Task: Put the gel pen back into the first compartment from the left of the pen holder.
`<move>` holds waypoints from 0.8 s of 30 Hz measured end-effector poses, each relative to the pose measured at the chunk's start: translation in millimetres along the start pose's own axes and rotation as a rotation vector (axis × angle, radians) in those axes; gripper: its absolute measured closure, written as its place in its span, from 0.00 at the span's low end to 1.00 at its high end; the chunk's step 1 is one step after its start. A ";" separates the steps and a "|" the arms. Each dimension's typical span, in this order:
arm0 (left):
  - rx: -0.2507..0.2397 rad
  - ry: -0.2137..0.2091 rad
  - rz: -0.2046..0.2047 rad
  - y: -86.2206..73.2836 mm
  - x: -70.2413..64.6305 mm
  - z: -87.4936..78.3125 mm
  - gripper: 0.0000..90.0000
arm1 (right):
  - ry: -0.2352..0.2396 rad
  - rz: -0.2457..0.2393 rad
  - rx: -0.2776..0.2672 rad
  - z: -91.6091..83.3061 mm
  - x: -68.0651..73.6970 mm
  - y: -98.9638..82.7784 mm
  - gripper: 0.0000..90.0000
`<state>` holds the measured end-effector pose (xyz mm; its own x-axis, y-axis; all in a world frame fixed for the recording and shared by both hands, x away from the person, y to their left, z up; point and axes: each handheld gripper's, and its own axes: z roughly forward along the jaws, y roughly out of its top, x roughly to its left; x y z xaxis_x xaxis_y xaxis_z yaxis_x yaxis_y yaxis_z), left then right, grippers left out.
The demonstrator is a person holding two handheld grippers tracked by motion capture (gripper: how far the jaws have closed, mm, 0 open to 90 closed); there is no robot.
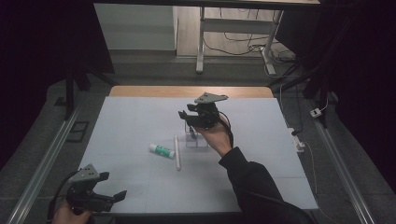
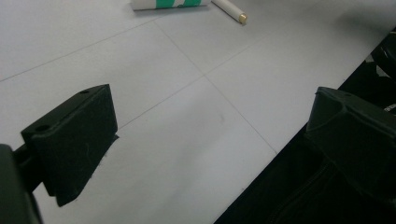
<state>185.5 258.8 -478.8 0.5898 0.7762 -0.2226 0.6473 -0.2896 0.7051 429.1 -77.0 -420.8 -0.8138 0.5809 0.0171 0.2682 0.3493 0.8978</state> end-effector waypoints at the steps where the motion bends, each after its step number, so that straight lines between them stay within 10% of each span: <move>1: -0.001 0.001 -0.002 0.0 0.0 0.0 0.02 | -0.002 -0.004 0.013 -1.6 0.6 -0.2 0.49; 24: -0.008 -0.004 -0.006 -0.2 0.3 -0.4 0.02 | 0.106 -0.048 0.189 -36.8 22.6 -14.9 0.09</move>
<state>185.3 259.3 -478.7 0.5876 0.7758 -0.2298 0.6472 -0.2803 0.7089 387.7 -96.1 -417.6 -0.8748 0.4834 0.0309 0.3112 0.5121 0.8006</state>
